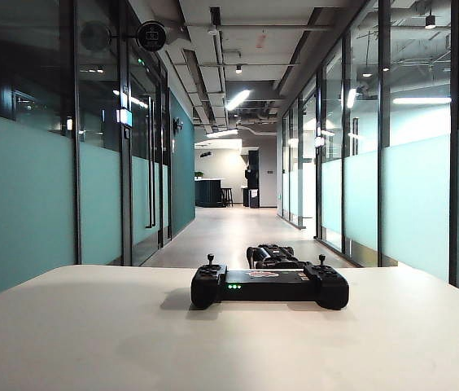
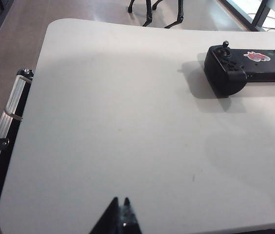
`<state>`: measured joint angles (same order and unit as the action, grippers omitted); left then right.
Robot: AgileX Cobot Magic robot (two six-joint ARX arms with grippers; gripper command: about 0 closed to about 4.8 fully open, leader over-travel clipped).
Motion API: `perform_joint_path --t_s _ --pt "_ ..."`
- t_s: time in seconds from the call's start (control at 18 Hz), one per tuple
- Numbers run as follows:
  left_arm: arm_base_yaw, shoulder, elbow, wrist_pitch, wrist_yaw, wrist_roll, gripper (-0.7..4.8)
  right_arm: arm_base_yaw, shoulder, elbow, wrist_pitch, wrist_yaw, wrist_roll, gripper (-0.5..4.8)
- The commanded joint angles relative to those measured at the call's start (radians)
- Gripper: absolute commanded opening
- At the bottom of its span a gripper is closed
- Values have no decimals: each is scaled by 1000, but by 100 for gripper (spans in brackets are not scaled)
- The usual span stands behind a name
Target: Push the left joystick on the remote control sitting on the white table backward to make the robot dog back up in a straight line until it returns close to you.
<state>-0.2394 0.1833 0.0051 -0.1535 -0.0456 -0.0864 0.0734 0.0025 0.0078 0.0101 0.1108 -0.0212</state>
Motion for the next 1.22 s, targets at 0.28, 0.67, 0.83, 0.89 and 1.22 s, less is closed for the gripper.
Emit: perform_joint_path --t_s 0.28,0.67,0.83,0.89,1.22 --pt "154 -177 3 195 55 100 -6 0 -3 -9 10 0 -2 -5" --pt "249 -182 3 178 129 112 -5 0 -2 -9 9 0 -2 -5" --pt "249 -182 3 177 129 49 -5 0 -2 -9 9 0 -2 -5" --pt "249 -182 3 175 129 49 -5 0 -2 -9 9 0 -2 -5" --pt "249 -182 3 176 129 49 -5 0 -2 -9 9 0 -2 -5"
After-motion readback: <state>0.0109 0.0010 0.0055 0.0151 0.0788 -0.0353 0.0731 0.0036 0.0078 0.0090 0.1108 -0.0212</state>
